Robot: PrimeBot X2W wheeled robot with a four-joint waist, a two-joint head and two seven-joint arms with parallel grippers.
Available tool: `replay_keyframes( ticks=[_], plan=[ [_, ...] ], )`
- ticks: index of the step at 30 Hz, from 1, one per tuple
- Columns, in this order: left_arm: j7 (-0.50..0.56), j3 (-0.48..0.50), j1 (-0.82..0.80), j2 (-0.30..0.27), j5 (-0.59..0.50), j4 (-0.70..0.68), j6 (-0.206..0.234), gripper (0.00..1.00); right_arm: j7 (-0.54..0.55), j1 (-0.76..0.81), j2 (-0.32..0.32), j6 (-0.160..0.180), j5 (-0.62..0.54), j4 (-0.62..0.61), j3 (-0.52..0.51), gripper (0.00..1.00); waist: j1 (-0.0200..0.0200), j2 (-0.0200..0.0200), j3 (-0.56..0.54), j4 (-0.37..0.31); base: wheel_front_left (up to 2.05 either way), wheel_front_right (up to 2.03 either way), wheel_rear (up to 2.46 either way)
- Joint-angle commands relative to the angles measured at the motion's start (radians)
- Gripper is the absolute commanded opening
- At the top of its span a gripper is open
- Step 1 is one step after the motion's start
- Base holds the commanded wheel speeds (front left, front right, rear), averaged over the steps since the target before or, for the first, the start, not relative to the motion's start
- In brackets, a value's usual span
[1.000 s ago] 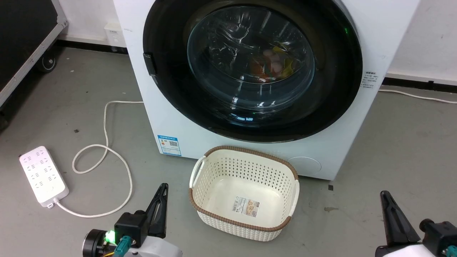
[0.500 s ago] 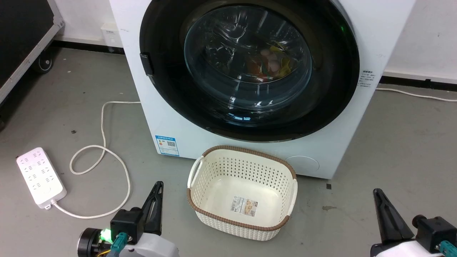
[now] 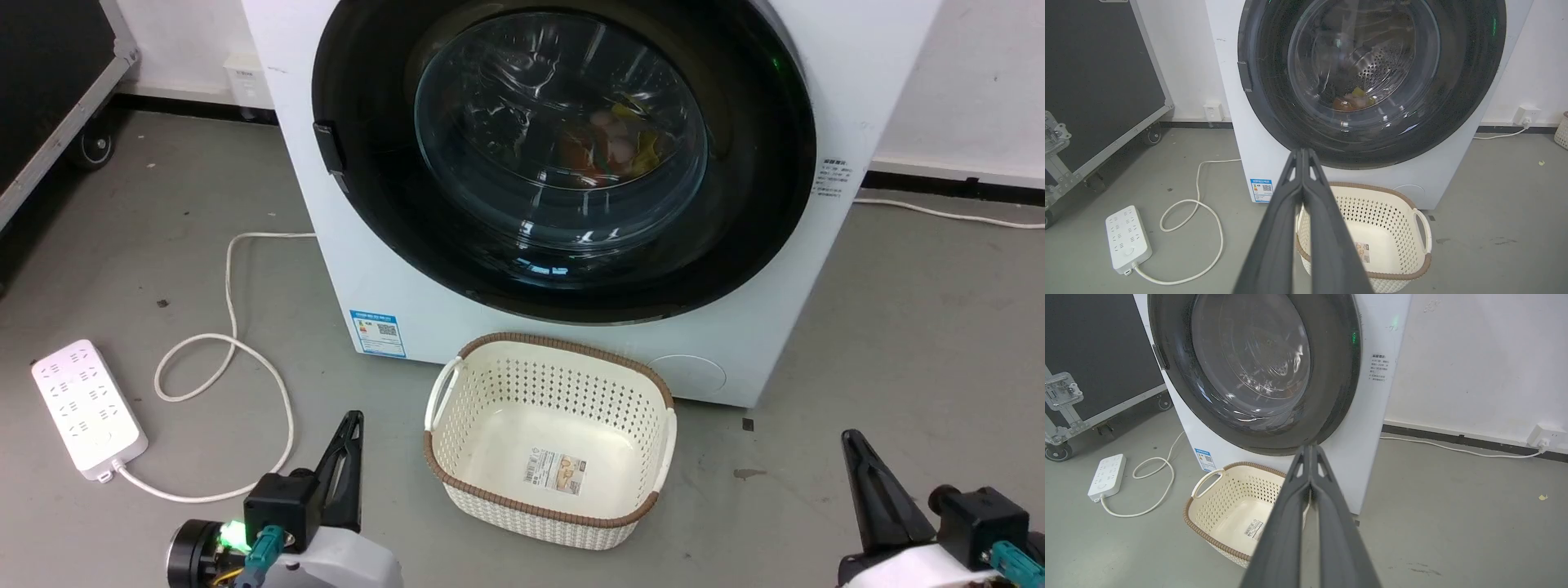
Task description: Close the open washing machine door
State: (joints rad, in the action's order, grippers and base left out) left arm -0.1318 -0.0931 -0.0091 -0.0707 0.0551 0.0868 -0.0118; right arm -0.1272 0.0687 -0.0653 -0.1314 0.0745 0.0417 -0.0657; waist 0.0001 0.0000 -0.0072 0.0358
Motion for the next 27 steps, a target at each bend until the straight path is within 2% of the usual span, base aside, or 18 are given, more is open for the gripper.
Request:
replay_keyframes(
  ticks=[1, 27],
  plan=[
    [0.006, 0.006, 0.005, 0.004, -0.006, -0.008, 0.003, 0.0, 0.005, -0.022, 0.005, 0.0, -0.009, -0.009, 0.004, 0.0, -0.0001, 0.0, 0.0, -0.001, 0.0, 0.0, 0.0],
    [0.059, 0.042, 0.006, 0.011, -0.027, -0.041, 0.007, 0.0, 0.057, -0.042, 0.009, 0.001, -0.037, -0.023, 0.03, 0.0, -0.0001, 0.0, 0.003, -0.016, 0.0, 0.0, 0.0]
  ],
)
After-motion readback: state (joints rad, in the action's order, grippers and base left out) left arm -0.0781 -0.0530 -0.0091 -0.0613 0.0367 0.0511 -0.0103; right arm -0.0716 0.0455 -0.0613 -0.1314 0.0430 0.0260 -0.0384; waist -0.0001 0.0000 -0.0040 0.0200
